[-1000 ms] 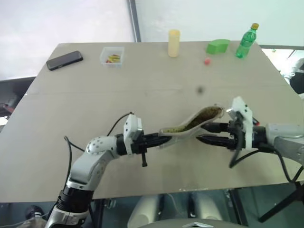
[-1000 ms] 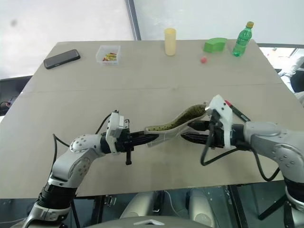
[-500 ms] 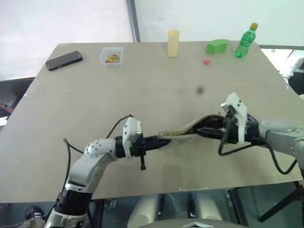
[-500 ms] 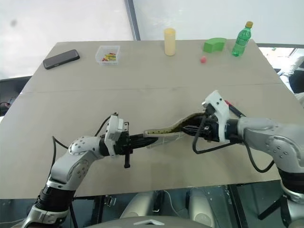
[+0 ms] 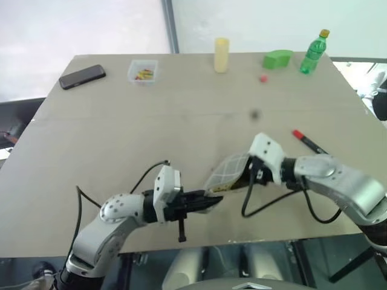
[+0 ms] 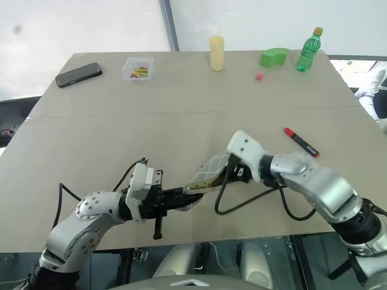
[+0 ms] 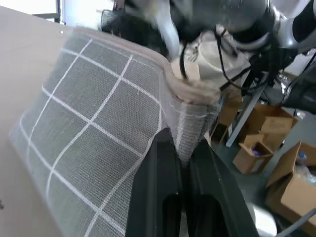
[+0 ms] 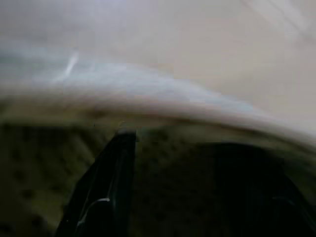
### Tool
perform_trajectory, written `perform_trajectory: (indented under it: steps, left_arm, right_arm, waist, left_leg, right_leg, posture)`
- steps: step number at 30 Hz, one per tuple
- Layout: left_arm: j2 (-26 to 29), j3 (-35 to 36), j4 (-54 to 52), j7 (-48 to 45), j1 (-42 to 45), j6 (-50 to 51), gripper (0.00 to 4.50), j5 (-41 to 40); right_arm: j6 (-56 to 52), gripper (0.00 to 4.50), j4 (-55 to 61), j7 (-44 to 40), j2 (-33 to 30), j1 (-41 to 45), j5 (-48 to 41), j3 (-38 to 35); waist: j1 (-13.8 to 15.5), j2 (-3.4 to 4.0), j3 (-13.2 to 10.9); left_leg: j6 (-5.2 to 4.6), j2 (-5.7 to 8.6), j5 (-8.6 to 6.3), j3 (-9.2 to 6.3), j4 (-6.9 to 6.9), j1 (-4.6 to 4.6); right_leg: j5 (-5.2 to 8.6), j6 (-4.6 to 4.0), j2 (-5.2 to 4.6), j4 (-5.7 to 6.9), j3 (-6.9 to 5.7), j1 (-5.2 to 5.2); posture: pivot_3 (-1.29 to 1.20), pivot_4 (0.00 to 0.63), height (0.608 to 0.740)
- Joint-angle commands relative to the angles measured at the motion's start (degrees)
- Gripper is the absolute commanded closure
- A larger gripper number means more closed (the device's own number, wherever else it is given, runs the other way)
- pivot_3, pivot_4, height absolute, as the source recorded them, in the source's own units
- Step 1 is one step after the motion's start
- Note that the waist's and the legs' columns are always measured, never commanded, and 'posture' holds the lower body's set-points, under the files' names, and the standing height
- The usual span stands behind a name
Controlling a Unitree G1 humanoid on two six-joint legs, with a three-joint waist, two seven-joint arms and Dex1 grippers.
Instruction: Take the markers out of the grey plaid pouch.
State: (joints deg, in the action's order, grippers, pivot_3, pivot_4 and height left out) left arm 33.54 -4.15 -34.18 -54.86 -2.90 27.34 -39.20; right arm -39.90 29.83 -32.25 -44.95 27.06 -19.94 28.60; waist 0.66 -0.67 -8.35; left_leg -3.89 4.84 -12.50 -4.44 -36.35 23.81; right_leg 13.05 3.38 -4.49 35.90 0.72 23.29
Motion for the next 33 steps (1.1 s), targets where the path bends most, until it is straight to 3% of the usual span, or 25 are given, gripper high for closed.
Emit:
perform_trajectory:
  steps: [1, 5, 7, 10, 12, 18, 24, 29, 33]
  left_arm:
    - [0.31, 2.17, -2.64, 1.07, 1.41, 1.32, 4.5, -3.79]
    - [2.06, 3.22, 4.29, -2.72, 3.63, -1.1, 4.5, -1.28]
    - [2.25, 3.73, 13.85, -5.53, 7.76, -3.77, 4.5, 1.18]
    - [1.34, 4.72, 27.4, -8.44, 13.86, -7.43, 4.5, 3.37]
    - [0.23, 5.14, 33.23, -10.71, 16.22, -9.49, 4.5, 3.64]
    - [-2.59, 5.35, 35.73, -16.35, 16.04, -10.45, 4.5, 1.54]
    - [-2.5, 4.61, 31.76, -20.25, 14.09, -5.56, 4.5, -2.02]
    - [-5.21, 4.57, 34.12, -22.06, 13.52, -14.39, 4.5, 2.01]
    - [-6.76, 4.42, 35.9, -23.71, 14.62, -20.42, 4.5, 4.36]
  right_arm:
    - [10.7, 2.01, -3.04, -2.78, 1.21, 0.98, 9.11, 2.76]
    - [19.84, 2.01, -7.62, -5.4, 1.23, 0.1, 17.42, 4.72]
    - [20.54, 2.01, -8.93, -7.83, -0.14, -0.35, 20.22, 4.87]
    - [16.37, 2.01, -7.25, -13.39, -3.33, -1.14, 19.13, 2.5]
    - [12.7, 2.01, -3.86, -19.4, -9.44, -1.77, 18.06, 0.56]
    - [2.71, 2.01, 3.74, -26.85, -16.71, -0.3, 11.36, -8.13]
    - [-5.11, 2.01, 6.31, -25.0, -12.23, 1.77, 3.95, -17.67]
    - [-21.23, 2.01, 9.11, -23.33, -8.09, 1.79, -11.31, -30.55]
    - [-29.55, 2.01, 9.18, -19.87, -5.86, 1.74, -17.53, -35.29]
  waist:
    - [-0.05, 0.0, 0.0]
    - [0.22, 0.0, 0.0]
    - [0.33, 0.0, 0.0]
    - [0.51, -0.02, 0.01]
    - [0.37, 0.02, -0.01]
    - [0.08, -0.16, -0.03]
    - [0.14, -0.16, -0.03]
    - [0.54, -0.18, -0.03]
    - [0.51, -0.17, -0.04]
  left_leg:
    - [0.02, -0.03, 0.02, 0.0, 0.0, -0.02]
    - [0.32, -0.11, 0.2, -0.01, 0.0, -0.05]
    - [0.33, -0.1, 0.21, -0.01, -0.02, -0.06]
    - [0.32, -0.04, 0.21, -0.02, -0.09, -0.07]
    - [0.31, -0.05, 0.21, -0.02, -0.12, -0.05]
    - [0.22, -0.01, 0.12, 0.0, -0.03, 0.03]
    - [0.02, -0.08, -0.02, -0.04, 0.01, 0.03]
    - [0.0, -0.04, -0.02, -0.04, 0.0, 0.04]
    - [0.0, -0.01, -0.06, -0.03, 0.0, 0.06]
  right_leg:
    - [0.0, 0.0, 0.05, 0.01, 0.01, 0.0]
    - [0.0, -0.01, 0.19, 0.05, -0.02, -0.01]
    - [0.0, -0.01, 0.34, 0.04, -0.09, -0.04]
    - [0.0, -0.01, 0.39, 0.05, -0.25, -0.07]
    - [-0.01, -0.01, 0.39, 0.04, -0.26, -0.08]
    - [-0.01, 0.0, 0.0, -0.03, 0.03, 0.0]
    - [-0.01, -0.01, 0.01, 0.01, 0.0, 0.03]
    - [-0.01, -0.02, -0.06, -0.02, 0.0, -0.01]
    - [-0.01, -0.03, -0.1, -0.04, 0.02, 0.0]
  posture:
    - [0.0, 0.15, 0.74]
    - [0.0, 0.15, 0.74]
    - [0.0, 0.15, 0.74]
    - [0.0, 0.15, 0.74]
    - [0.0, 0.15, 0.74]
    - [0.0, 0.15, 0.74]
    - [0.0, 0.15, 0.74]
    - [0.0, 0.15, 0.74]
    - [0.0, 0.15, 0.74]
